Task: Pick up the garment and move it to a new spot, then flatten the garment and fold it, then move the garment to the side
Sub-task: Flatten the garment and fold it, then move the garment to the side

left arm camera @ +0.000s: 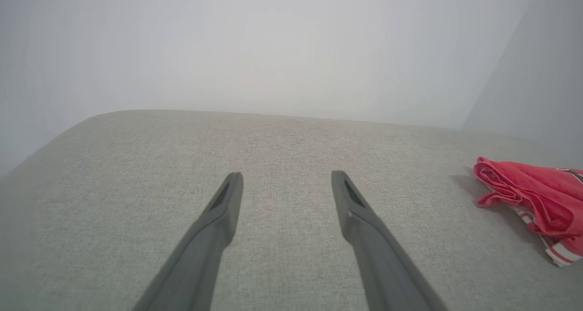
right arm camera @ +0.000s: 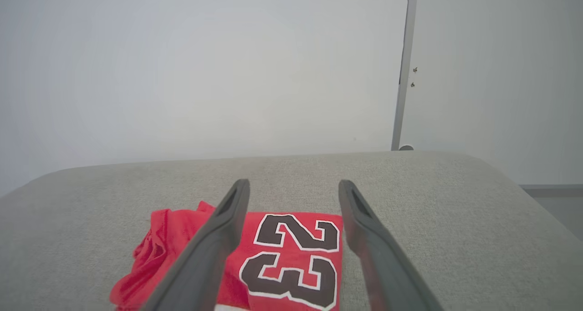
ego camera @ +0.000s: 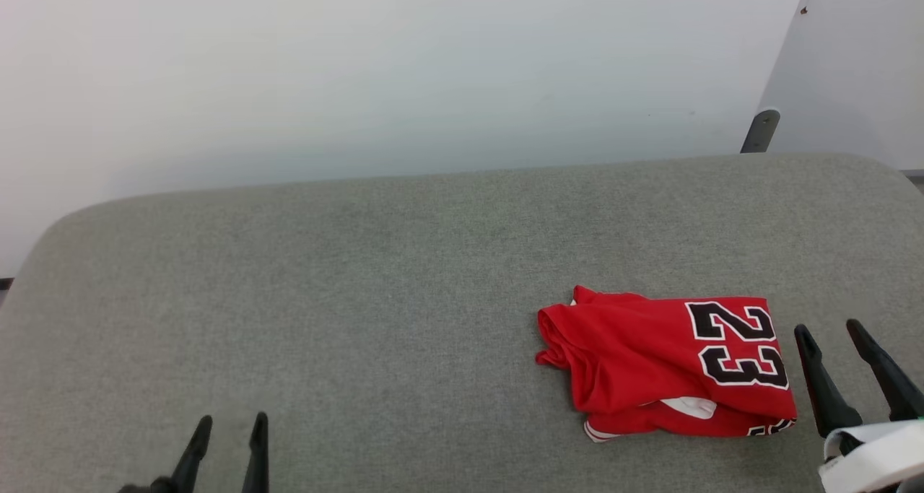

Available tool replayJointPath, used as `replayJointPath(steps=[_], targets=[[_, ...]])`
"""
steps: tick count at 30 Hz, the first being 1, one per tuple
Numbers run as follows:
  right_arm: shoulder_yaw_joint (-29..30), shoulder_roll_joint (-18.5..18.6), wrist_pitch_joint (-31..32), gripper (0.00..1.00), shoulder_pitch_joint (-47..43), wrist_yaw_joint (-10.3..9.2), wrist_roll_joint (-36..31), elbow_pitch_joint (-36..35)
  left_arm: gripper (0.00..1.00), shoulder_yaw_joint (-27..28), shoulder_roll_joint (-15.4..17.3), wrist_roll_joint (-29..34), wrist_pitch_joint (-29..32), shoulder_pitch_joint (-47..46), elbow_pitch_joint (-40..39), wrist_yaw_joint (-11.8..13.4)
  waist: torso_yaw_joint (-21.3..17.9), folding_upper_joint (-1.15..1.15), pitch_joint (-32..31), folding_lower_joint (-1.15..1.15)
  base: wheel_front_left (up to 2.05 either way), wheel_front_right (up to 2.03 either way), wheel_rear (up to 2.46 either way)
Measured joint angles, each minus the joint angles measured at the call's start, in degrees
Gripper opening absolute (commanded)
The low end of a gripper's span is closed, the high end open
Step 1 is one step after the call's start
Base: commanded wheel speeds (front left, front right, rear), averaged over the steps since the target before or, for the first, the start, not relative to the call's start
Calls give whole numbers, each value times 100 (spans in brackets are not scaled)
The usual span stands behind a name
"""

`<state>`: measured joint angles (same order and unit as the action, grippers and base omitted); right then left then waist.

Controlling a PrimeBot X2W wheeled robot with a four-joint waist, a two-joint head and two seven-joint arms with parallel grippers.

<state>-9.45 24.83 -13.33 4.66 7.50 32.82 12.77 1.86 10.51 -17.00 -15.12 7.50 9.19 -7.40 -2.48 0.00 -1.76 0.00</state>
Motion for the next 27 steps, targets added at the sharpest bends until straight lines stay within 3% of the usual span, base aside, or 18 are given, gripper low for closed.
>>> replayJointPath(steps=[11,27], targets=[[611,-382,477,100,-607,0,-360,-918,100,137,-174,109,0,365,-499,0,46,0,140,0,0,0,0],[932,-751,677,100,-816,0,-520,-1329,100,92,-196,131,0,234,-482,0,38,0,163,0,0,0,0]])
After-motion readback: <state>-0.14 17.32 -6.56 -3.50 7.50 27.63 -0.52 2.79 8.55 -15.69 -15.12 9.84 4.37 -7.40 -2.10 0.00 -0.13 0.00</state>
